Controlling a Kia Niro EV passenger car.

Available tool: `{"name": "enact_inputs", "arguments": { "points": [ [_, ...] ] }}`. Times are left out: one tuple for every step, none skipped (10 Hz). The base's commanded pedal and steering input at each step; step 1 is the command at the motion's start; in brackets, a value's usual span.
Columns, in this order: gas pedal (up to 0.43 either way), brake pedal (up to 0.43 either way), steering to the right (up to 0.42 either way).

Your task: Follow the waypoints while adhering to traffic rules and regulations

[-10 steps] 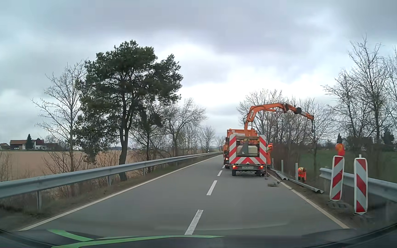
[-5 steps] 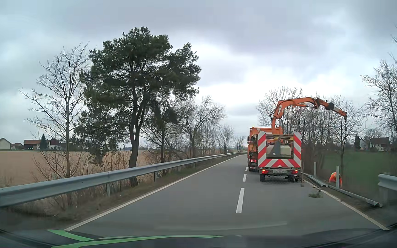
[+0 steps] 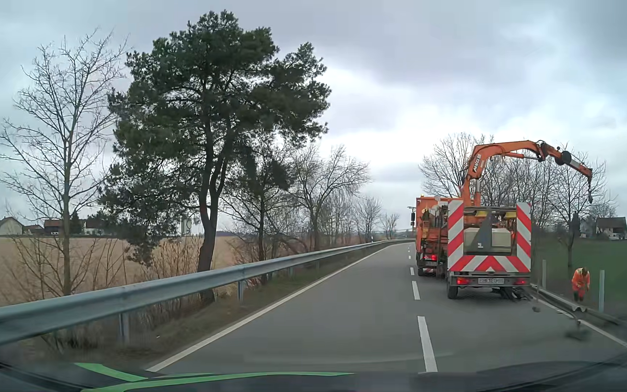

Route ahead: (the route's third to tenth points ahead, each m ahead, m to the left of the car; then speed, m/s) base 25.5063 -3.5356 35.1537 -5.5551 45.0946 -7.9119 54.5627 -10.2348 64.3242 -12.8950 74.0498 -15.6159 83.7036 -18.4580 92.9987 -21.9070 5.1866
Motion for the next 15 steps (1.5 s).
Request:
{"name": "enact_inputs", "arguments": {
  "points": [
    [0.138, 0.000, 0.017],
    [0.138, 0.000, 0.026],
    [0.138, 0.000, 0.031],
    [0.138, 0.000, 0.039],
    [0.138, 0.000, 0.053],
    [0.138, 0.000, 0.063],
    [0.138, 0.000, 0.069],
    [0.138, 0.000, 0.072],
    [0.138, 0.000, 0.072],
    [0.138, 0.000, 0.071],
    [0.138, 0.000, 0.067],
    [0.138, 0.000, 0.063],
    [0.138, 0.000, 0.062],
    [0.138, 0.000, 0.061],
    [0.138, 0.000, 0.061]
  ]
}}
